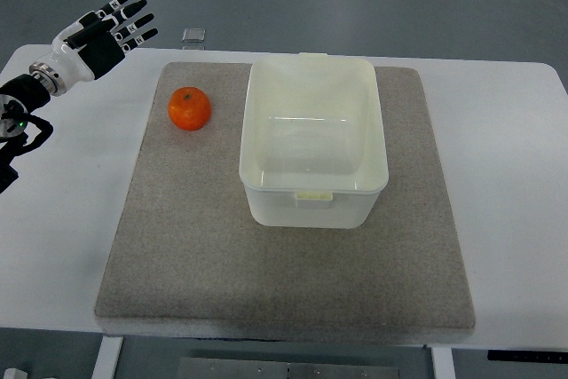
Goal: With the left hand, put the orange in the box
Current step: 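Move the left hand forward toward the orange beside the box, then lower the left hand onto the orange and close fingers around it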
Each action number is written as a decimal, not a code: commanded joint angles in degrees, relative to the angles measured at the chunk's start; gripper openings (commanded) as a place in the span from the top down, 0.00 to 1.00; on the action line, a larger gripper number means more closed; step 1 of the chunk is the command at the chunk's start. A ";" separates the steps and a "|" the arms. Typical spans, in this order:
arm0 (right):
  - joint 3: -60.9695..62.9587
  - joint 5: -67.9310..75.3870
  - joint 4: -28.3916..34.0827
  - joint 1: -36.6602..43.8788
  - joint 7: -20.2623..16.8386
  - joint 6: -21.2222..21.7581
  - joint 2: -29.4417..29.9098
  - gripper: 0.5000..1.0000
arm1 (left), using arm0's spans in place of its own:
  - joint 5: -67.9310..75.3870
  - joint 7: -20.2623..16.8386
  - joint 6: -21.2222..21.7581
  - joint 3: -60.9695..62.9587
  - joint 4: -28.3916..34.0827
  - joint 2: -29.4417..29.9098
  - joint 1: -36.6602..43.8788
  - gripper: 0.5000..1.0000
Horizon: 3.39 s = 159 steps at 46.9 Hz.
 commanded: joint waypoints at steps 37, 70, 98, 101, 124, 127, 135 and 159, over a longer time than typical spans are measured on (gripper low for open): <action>0.00 0.00 0.00 0.00 0.00 0.00 0.00 0.14 | 7.01 -0.26 -1.32 1.40 0.09 1.05 -2.05 0.02; 0.00 0.00 0.00 0.00 0.00 0.00 0.00 0.14 | 57.20 -13.45 1.14 5.96 -8.87 6.77 -4.95 0.04; 0.00 0.00 0.00 0.00 0.00 0.00 0.00 0.14 | 87.52 -20.13 18.89 18.53 -14.76 5.80 -7.50 0.10; 0.00 0.00 0.00 0.00 0.00 0.00 0.00 0.14 | 91.39 -20.65 19.16 18.53 -14.76 5.45 -7.68 0.11; 0.00 0.00 0.00 0.00 0.00 0.00 0.00 0.14 | 94.48 -20.92 20.21 20.64 -14.68 2.46 -7.24 0.21; 0.00 0.00 0.00 0.00 0.00 0.00 0.00 0.14 | 94.65 -20.92 20.21 20.73 -14.41 2.20 -7.15 0.26; 0.00 0.00 0.00 0.00 0.00 0.00 0.00 0.14 | 94.92 -20.83 20.30 20.73 -14.06 1.84 -7.07 0.41; 0.00 0.00 0.00 0.00 0.00 0.00 0.00 0.14 | 94.92 -20.92 19.95 20.73 -14.94 3.51 -9.96 1.00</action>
